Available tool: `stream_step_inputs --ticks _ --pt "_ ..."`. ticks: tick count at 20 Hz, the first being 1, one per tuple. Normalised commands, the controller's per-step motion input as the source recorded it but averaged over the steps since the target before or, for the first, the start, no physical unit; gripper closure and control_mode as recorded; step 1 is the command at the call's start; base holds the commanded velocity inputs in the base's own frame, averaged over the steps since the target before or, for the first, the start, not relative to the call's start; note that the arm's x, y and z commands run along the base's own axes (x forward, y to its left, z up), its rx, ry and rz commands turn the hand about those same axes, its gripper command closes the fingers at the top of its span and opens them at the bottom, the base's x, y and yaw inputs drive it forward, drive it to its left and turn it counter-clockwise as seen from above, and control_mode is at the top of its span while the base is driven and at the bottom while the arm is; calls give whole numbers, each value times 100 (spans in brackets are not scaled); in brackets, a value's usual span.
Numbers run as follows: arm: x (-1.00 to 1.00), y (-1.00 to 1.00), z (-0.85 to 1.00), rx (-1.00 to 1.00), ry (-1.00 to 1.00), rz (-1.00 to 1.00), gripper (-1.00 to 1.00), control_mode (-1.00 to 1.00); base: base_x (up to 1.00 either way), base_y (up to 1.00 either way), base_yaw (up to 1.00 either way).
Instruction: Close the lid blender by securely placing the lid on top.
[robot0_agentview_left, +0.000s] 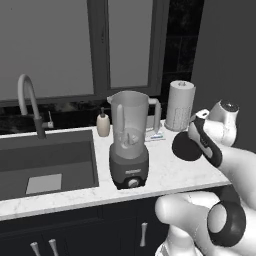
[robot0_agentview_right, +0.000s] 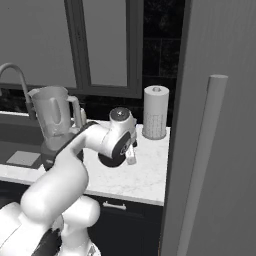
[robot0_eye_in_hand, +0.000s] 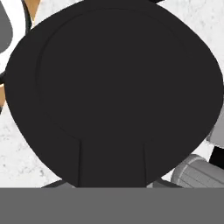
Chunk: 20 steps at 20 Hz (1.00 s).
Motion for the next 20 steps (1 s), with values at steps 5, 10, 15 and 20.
stream_step_inputs --ticks 5,10,15,20 --pt "-39 33 100 0 -19 -3 100 -100 0 0 0" --pt "-32 31 100 0 -17 -4 100 -100 0 0 0" --pt "-36 7 100 0 0 -11 100 -100 0 0 0" --pt "-26 0 100 5 8 -9 100 -100 0 0 0"
